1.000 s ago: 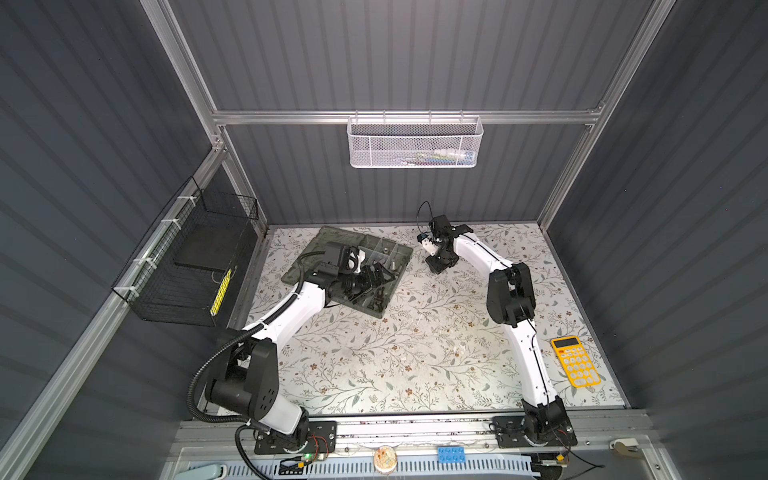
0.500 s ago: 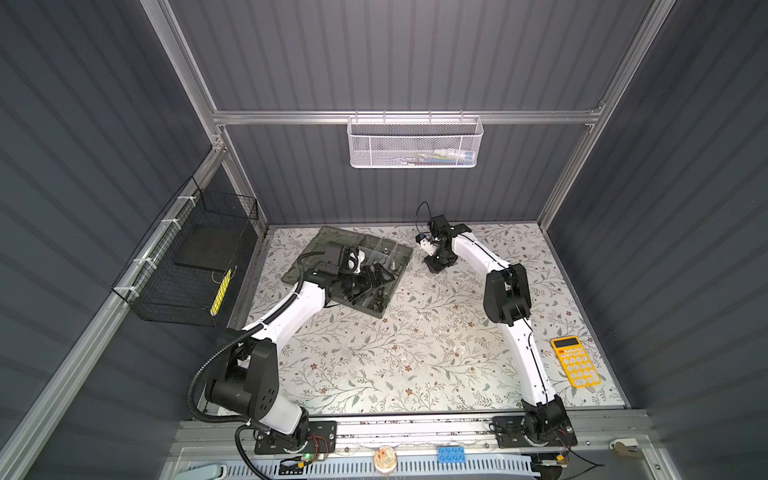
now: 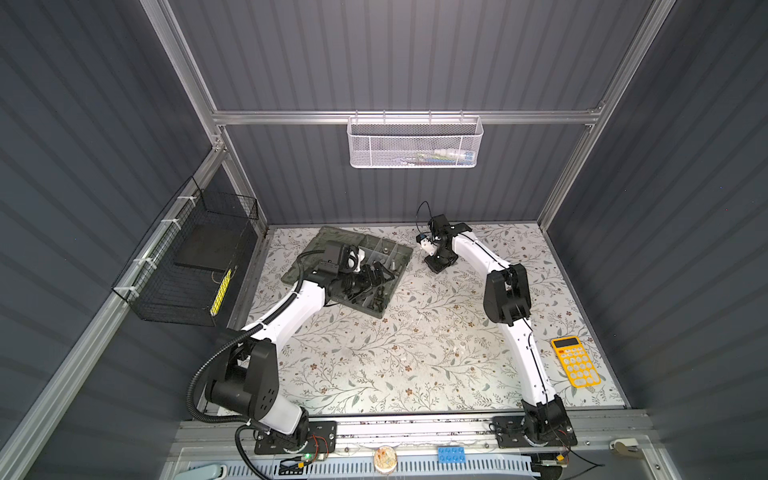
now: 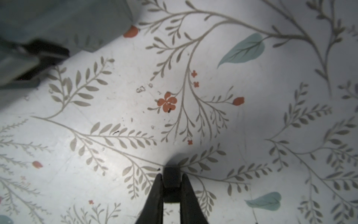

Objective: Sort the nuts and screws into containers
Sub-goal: 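Lift the last black nut with the right gripper and carry it over the box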

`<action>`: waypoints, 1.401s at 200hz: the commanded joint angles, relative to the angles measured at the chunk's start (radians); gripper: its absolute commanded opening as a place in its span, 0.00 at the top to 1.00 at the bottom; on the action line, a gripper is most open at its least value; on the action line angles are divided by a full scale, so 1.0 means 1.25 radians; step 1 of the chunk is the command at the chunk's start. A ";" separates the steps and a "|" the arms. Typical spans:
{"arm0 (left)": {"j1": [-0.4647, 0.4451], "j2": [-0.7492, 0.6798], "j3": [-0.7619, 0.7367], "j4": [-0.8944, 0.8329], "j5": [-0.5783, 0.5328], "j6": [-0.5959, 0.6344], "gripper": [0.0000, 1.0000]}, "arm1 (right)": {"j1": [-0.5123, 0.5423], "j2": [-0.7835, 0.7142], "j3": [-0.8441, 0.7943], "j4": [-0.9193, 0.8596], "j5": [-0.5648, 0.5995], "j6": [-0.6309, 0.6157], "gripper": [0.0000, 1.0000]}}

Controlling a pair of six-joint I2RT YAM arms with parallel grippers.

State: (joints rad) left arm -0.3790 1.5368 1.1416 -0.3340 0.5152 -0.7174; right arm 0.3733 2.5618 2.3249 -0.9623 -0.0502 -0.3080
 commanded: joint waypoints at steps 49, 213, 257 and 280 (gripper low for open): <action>0.004 -0.003 0.032 -0.016 0.006 0.019 0.00 | -0.004 -0.126 -0.025 -0.004 -0.101 0.120 0.99; 0.278 -0.201 -0.144 -0.018 0.224 0.018 0.00 | 0.197 -0.390 -0.351 0.263 -0.424 0.389 0.98; 0.328 -0.211 -0.204 0.040 0.277 -0.021 0.00 | 0.260 -0.302 -0.317 0.327 -0.457 0.457 0.97; 0.343 -0.215 -0.216 0.042 0.287 -0.021 0.00 | 0.284 -0.257 -0.294 0.346 -0.461 0.480 0.95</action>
State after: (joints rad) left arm 0.0307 1.2999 0.8867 -0.3111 0.8181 -0.7292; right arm 0.7048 2.1803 1.9205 -0.5789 -0.5949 0.2340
